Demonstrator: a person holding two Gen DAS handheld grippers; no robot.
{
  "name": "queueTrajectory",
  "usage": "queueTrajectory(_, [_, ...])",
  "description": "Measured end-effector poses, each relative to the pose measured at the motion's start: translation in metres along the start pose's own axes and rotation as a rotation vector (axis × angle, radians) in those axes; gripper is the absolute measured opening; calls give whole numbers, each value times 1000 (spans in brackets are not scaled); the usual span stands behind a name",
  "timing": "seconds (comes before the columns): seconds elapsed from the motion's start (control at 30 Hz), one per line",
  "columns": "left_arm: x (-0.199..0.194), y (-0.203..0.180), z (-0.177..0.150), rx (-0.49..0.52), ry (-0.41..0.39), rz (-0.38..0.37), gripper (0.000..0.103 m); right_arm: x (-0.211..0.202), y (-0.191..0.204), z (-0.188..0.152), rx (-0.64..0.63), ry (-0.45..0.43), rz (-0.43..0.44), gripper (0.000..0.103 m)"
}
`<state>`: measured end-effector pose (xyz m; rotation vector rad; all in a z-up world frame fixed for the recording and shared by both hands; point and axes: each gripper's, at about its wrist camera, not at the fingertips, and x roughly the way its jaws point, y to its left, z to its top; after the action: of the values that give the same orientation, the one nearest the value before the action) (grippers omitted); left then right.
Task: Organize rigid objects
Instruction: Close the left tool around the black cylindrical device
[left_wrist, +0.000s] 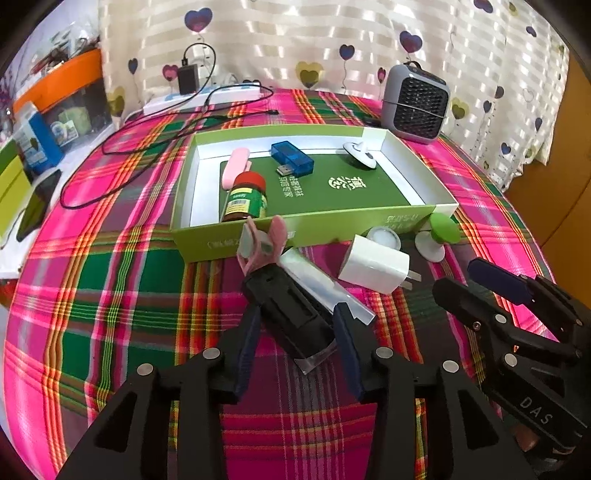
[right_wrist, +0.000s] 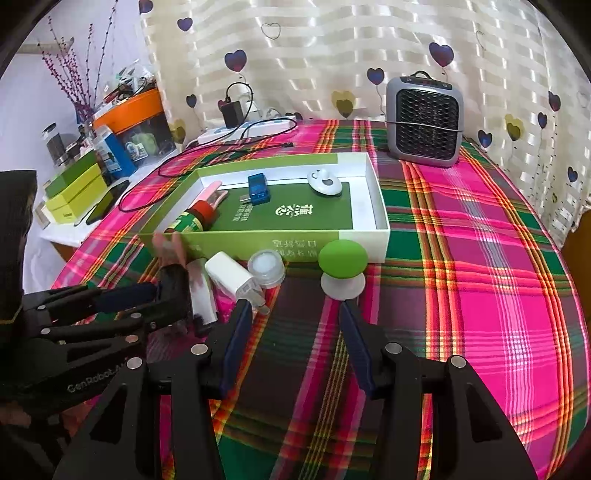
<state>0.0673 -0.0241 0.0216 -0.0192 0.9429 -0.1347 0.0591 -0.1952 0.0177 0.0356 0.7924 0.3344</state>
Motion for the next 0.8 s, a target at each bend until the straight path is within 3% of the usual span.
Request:
queueTrajectory(0.43, [-10,20,-7,6,-1,10,40,2,12,-2,-24,16,17,50])
queueTrajectory(0.8, [6,17,-4,33,27,29,40,4,24,-6,-60,44,38,50])
